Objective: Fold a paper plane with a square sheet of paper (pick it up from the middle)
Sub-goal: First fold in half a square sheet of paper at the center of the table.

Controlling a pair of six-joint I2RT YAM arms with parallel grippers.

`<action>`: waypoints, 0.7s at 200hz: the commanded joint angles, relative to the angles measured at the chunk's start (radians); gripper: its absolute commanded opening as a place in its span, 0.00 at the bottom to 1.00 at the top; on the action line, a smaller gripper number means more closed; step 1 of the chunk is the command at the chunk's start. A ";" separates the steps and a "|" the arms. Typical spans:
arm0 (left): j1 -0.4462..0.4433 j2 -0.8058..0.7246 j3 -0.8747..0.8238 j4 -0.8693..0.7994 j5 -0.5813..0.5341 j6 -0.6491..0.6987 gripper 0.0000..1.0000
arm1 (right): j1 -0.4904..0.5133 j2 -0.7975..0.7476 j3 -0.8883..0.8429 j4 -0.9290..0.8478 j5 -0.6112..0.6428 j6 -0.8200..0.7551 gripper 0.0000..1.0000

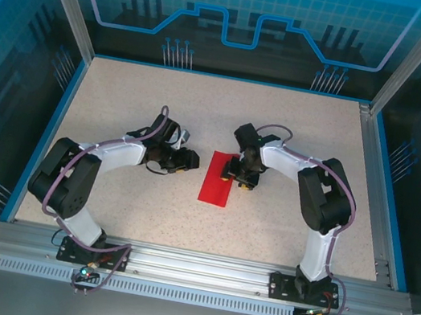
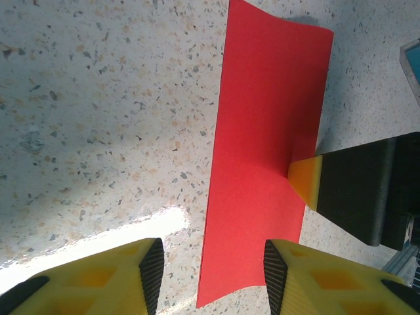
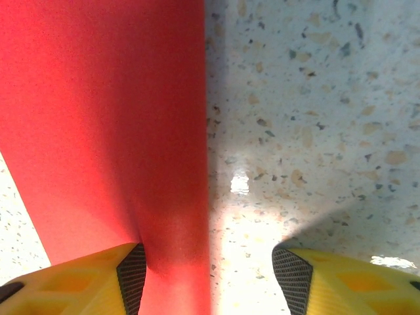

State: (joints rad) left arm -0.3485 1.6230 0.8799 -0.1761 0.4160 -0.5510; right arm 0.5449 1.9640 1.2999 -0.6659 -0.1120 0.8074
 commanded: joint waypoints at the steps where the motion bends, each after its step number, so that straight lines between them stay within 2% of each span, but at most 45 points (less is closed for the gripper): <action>1: 0.005 0.016 -0.008 0.010 0.028 -0.012 0.47 | 0.005 0.090 -0.027 0.019 0.048 0.010 0.61; 72: 0.006 0.018 -0.009 0.006 0.035 -0.008 0.46 | 0.012 0.111 -0.014 0.009 0.054 -0.001 0.61; 140: 0.000 0.015 -0.004 0.030 0.073 -0.010 0.39 | 0.010 0.125 -0.017 0.011 0.058 0.007 0.61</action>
State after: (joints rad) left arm -0.3485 1.6241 0.8799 -0.1745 0.4416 -0.5510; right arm 0.5453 1.9831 1.3235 -0.6918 -0.1108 0.8124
